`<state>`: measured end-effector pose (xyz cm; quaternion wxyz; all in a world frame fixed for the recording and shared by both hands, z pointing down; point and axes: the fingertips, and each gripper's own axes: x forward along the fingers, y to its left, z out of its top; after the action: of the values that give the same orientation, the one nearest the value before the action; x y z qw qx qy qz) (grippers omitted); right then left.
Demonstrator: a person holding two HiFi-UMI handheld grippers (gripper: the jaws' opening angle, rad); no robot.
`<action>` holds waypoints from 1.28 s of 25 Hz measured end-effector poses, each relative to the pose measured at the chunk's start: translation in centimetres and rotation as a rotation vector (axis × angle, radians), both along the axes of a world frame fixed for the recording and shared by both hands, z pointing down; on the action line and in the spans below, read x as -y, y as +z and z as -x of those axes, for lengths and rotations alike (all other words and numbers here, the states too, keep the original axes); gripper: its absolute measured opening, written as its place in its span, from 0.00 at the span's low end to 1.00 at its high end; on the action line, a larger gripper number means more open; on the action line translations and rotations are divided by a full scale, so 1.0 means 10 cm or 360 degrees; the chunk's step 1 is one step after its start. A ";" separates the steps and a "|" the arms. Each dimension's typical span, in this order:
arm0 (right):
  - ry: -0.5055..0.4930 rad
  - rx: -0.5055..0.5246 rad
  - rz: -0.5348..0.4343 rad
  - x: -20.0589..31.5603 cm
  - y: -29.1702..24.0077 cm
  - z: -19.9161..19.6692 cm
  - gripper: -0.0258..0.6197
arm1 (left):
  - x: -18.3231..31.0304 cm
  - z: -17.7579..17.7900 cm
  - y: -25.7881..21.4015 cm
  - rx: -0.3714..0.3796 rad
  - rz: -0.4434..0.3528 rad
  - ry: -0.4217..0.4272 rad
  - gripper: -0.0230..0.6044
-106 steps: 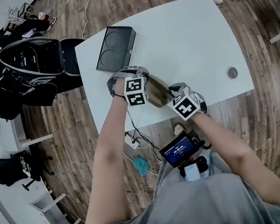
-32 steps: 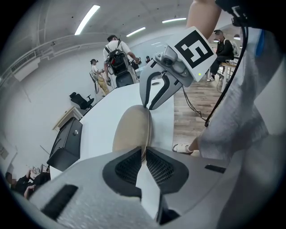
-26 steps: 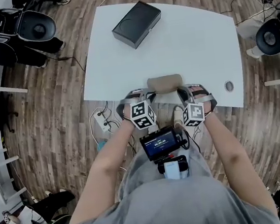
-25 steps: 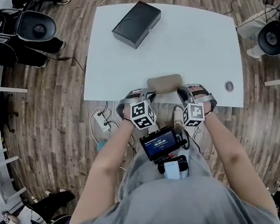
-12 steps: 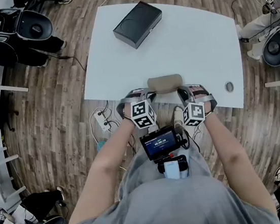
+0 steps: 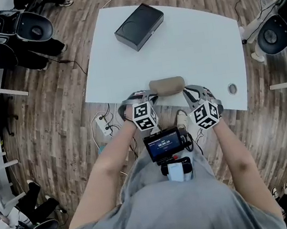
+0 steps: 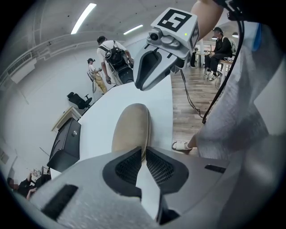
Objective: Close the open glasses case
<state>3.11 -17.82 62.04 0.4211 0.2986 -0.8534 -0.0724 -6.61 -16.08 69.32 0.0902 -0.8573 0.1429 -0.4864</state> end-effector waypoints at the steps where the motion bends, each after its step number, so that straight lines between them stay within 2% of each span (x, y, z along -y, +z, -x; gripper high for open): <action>1: 0.0050 0.0083 0.0015 0.00 -0.08 -0.01 0.12 | 0.00 0.00 0.00 0.0001 0.0000 0.0000 0.11; 7: 0.0377 0.0743 0.0079 -0.06 -0.64 -0.09 0.12 | 0.00 0.02 -0.01 -0.0016 -0.0004 -0.0009 0.11; 10: 0.0469 0.0954 0.0050 -0.11 -0.92 -0.14 0.12 | 0.01 0.04 -0.06 -0.0080 -0.0010 -0.0038 0.11; 13: 0.0497 0.1012 0.0019 -0.17 -1.06 -0.18 0.12 | 0.02 0.02 -0.20 -0.0193 -0.0006 -0.0073 0.11; 16: 0.0511 0.1040 0.0010 -0.21 -1.11 -0.20 0.12 | 0.03 -0.03 -0.40 -0.0360 0.0011 -0.0140 0.11; 22: 0.0528 0.1120 0.0004 -0.32 -1.22 -0.16 0.12 | -0.06 0.05 -1.05 -0.0818 0.0041 -0.0346 0.11; 28: 0.0482 0.1186 -0.0036 -0.44 -1.44 -0.04 0.12 | -0.13 0.55 -1.80 -0.1169 -0.0153 -0.0637 0.11; 32: 0.0437 0.1219 -0.0042 -0.57 -1.55 0.01 0.12 | -0.32 0.76 -2.08 -0.1269 -0.0245 -0.0750 0.11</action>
<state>3.02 -12.11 46.51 0.0745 0.4204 -0.8998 0.0901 -14.16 -12.86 48.51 -0.0213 -0.9122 0.3928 -0.1142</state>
